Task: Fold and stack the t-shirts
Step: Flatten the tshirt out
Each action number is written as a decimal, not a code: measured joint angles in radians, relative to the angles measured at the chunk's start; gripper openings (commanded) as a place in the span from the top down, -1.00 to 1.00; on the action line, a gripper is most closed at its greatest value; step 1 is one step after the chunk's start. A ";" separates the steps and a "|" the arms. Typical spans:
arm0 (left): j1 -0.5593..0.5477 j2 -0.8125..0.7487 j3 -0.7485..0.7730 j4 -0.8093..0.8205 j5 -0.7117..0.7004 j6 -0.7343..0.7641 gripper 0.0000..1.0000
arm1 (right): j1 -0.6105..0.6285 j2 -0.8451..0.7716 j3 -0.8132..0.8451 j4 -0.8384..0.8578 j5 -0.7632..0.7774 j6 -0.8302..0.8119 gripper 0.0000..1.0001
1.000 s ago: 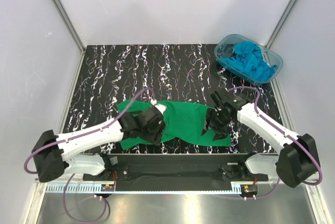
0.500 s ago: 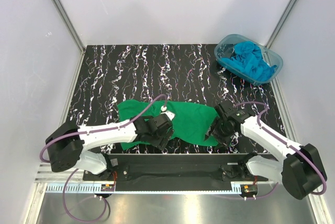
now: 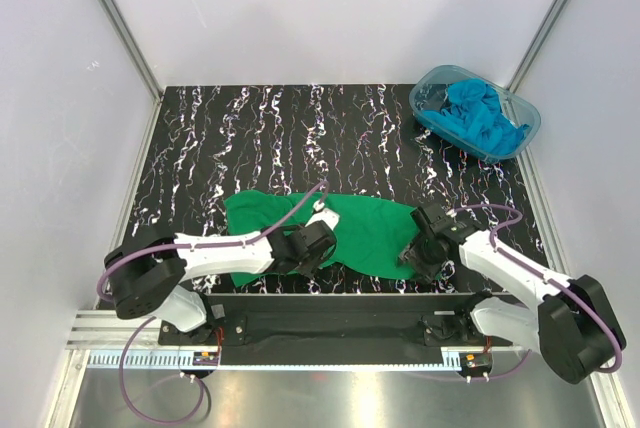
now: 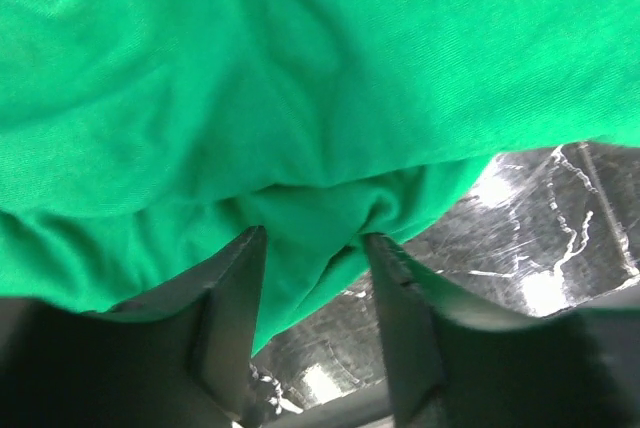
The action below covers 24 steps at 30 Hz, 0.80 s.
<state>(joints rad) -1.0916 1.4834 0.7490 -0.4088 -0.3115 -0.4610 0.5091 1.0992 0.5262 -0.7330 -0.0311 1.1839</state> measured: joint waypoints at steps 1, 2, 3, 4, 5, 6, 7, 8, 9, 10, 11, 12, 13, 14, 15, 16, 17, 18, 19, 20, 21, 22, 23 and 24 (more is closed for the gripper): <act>-0.001 0.000 -0.006 0.015 0.001 -0.001 0.20 | 0.000 0.006 0.000 0.004 0.009 0.008 0.00; -0.001 -0.001 -0.010 0.027 0.002 0.001 0.26 | 0.000 0.011 0.000 0.005 0.016 0.019 0.09; -0.002 -0.003 -0.019 0.047 0.002 0.003 0.36 | 0.000 0.014 0.000 0.005 0.022 0.026 0.14; -0.003 -0.006 -0.025 0.059 0.001 0.005 0.44 | 0.000 0.014 -0.002 0.005 0.026 0.034 0.19; -0.003 -0.011 -0.034 0.072 0.001 0.006 0.51 | 0.000 0.014 -0.003 0.005 0.031 0.042 0.24; -0.003 -0.014 -0.040 0.083 0.002 0.007 0.58 | 0.000 0.014 -0.003 0.004 0.037 0.048 0.36; -0.003 -0.018 -0.045 0.092 0.001 0.010 0.73 | -0.001 0.014 -0.003 0.004 0.041 0.052 0.46; -0.003 -0.019 -0.047 0.095 0.001 0.011 0.80 | -0.001 0.014 -0.003 0.003 0.045 0.058 0.60; -0.003 -0.023 -0.049 0.095 0.000 0.010 0.88 | -0.001 0.015 -0.003 0.002 0.051 0.061 0.86; -0.003 -0.029 -0.050 0.092 0.000 0.010 1.00 | -0.001 0.015 -0.003 0.000 0.060 0.063 0.99; -0.003 -0.037 -0.051 0.082 0.001 0.010 1.00 | -0.001 0.016 -0.002 -0.003 0.069 0.065 1.00; -0.003 -0.048 -0.051 0.071 0.000 0.010 1.00 | -0.002 0.016 0.001 -0.008 0.076 0.067 1.00; -0.003 -0.067 -0.051 0.056 0.000 0.011 1.00 | -0.002 0.016 0.009 -0.019 0.085 0.066 1.00; -0.003 -0.092 -0.050 0.038 -0.001 0.011 1.00 | -0.002 0.015 0.022 -0.031 0.093 0.061 1.00; -0.003 -0.117 -0.047 0.019 -0.003 0.011 1.00 | -0.002 0.014 0.042 -0.051 0.101 0.051 1.00; -0.004 -0.146 -0.040 -0.006 -0.006 0.012 1.00 | -0.002 0.010 0.067 -0.071 0.105 0.039 1.00; -0.005 -0.172 -0.032 -0.029 -0.008 0.013 1.00 | -0.002 0.001 0.091 -0.091 0.110 0.025 1.00; -0.007 -0.211 -0.016 -0.067 -0.012 0.013 1.00 | -0.002 -0.016 0.128 -0.129 0.120 0.008 1.00; -0.008 -0.244 -0.003 -0.093 -0.015 0.015 1.00 | -0.002 -0.043 0.166 -0.156 0.126 -0.010 1.00; -0.011 -0.290 0.018 -0.130 -0.019 0.015 1.00 | -0.002 -0.070 0.200 -0.182 0.128 -0.026 1.00; -0.013 -0.337 0.038 -0.163 -0.023 0.015 1.00 | -0.002 -0.107 0.245 -0.219 0.130 -0.043 1.00; -0.015 -0.388 0.061 -0.193 -0.029 0.015 1.00 | -0.002 -0.147 0.292 -0.249 0.134 -0.060 1.00; -0.016 -0.441 0.086 -0.223 -0.034 0.015 1.00 | -0.002 -0.190 0.343 -0.284 0.135 -0.077 1.00; -0.018 -0.499 0.123 -0.264 -0.036 0.014 1.00 | -0.002 -0.224 0.387 -0.309 0.135 -0.090 1.00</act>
<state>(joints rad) -1.1091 0.9844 0.8719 -0.6724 -0.3477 -0.4465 0.5076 0.8757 0.9131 -1.0420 0.1043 1.0943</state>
